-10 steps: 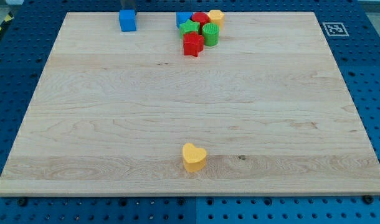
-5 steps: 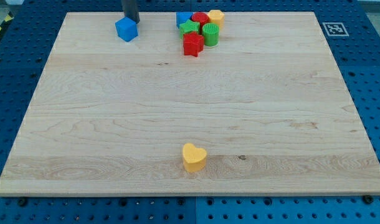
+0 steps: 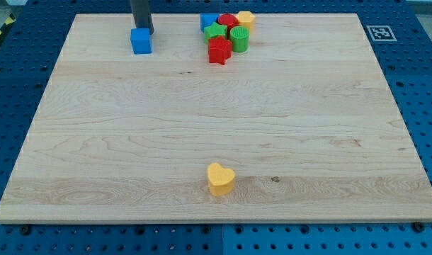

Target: Move the blue cube to the bottom left

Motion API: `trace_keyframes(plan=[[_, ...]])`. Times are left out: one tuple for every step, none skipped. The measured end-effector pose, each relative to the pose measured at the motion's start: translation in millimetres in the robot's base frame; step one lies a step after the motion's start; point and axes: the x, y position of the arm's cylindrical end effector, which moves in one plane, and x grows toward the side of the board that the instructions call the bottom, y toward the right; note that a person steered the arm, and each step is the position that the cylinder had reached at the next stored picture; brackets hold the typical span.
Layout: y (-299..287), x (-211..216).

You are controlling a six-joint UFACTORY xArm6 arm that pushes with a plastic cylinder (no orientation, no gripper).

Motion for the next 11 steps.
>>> trace_keyframes(plan=[[-2, 21], [-4, 55], [-8, 77], [-20, 90], [-23, 124], [-23, 156], [-23, 178], [-23, 195], [-23, 212], [-23, 225], [-27, 228]])
